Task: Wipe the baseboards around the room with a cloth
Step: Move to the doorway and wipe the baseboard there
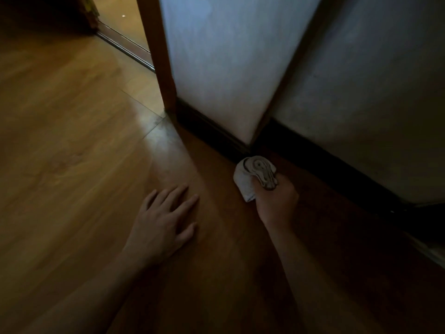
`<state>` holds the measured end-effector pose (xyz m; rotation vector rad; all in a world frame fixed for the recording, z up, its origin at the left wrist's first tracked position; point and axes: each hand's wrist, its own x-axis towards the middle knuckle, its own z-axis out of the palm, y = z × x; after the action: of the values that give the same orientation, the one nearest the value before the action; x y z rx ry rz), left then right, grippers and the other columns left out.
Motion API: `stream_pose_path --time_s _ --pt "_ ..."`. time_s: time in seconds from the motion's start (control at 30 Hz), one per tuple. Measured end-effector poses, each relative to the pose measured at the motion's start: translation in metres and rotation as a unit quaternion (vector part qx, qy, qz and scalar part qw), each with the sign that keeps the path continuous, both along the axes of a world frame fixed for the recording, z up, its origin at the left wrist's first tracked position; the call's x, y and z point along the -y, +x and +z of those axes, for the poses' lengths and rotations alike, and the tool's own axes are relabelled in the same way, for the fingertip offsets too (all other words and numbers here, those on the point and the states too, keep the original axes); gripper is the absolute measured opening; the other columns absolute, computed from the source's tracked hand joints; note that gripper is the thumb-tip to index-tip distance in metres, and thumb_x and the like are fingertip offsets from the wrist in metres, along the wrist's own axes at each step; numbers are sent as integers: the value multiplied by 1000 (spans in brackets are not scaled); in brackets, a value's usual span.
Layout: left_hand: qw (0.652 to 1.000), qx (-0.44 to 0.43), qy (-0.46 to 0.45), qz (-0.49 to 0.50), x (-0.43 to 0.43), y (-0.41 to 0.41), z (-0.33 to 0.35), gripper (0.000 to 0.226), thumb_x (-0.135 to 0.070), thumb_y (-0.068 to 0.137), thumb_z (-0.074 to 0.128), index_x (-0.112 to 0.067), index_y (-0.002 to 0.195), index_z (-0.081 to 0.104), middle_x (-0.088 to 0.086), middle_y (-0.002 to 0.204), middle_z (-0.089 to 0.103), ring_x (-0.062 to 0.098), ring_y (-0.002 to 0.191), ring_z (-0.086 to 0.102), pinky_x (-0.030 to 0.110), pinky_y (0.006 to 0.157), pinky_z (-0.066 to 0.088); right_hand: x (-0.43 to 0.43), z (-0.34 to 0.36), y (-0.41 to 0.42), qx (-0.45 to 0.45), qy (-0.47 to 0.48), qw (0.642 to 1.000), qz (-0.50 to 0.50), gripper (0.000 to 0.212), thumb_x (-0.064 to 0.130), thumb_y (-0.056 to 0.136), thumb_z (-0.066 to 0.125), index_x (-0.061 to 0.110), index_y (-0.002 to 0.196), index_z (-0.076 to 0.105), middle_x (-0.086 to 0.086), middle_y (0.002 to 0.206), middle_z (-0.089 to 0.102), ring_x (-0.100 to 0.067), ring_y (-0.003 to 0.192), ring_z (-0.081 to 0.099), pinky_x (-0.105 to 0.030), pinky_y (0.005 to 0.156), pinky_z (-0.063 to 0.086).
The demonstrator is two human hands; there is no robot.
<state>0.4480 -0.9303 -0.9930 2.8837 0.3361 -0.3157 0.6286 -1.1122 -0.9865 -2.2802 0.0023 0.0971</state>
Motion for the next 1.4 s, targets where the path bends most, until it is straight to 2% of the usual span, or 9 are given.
stream_pose_path --time_s 0.17,0.23,0.33,0.43,0.6,0.73,1.0,1.3,1.4 --pt "1000 14 -8 22 14 0 -8 69 -71 93 27 -39 153 37 0 163 30 24 149 29 54 116 28 13 3 18 57 39 996 -49 39 27 83 76 9 115 66 -7 113 68 -19 103 64 -32 87 53" --pt "999 23 -17 26 16 -3 -10 70 -74 93 21 -39 153 37 -1 163 29 24 149 27 53 116 26 8 7 29 68 33 996 -44 31 25 84 75 9 110 68 -8 108 70 -20 98 66 -24 77 52" --pt "999 29 -24 32 18 -1 -12 73 -75 93 16 -39 152 40 -1 163 30 23 149 27 51 116 24 -6 12 48 72 38 995 -55 23 23 84 75 12 104 72 -7 100 72 -20 90 68 -5 58 32" --pt "998 18 -32 44 21 0 -11 74 -77 92 14 -41 152 37 -3 164 27 21 151 23 51 117 21 -13 9 57 64 57 995 -59 24 25 87 74 13 108 72 -6 104 72 -20 93 68 -5 57 32" --pt "997 9 -41 58 22 2 -9 75 -80 88 14 -47 153 29 -7 166 19 16 153 13 49 122 16 -1 -3 50 37 84 996 17 31 25 85 76 9 110 72 -5 103 72 -16 93 68 -21 76 50" --pt "997 12 -44 57 20 2 -10 73 -78 87 15 -50 154 23 -10 167 14 13 153 6 47 122 11 -5 2 59 64 90 993 -42 25 28 85 76 10 102 74 -6 98 74 -18 89 68 -4 59 38" --pt "998 16 -44 51 19 2 -8 73 -77 88 19 -47 153 29 -8 166 19 18 153 15 50 120 18 0 -3 56 13 129 991 32 28 20 86 75 9 112 71 -1 103 71 -9 93 65 -21 81 51" --pt "1000 12 -1 21 29 6 -7 69 -71 92 25 -41 153 36 2 161 34 27 148 29 55 116 26 -1 7 47 -21 131 990 51 23 14 86 74 5 107 71 -9 104 72 -16 95 67 -29 87 54" --pt "1000 20 -6 20 43 9 -10 67 -70 94 26 -40 153 37 4 161 34 29 148 28 57 117 22 8 13 50 -39 114 990 78 15 14 85 75 5 96 71 -8 95 72 -17 88 67 -28 78 54"
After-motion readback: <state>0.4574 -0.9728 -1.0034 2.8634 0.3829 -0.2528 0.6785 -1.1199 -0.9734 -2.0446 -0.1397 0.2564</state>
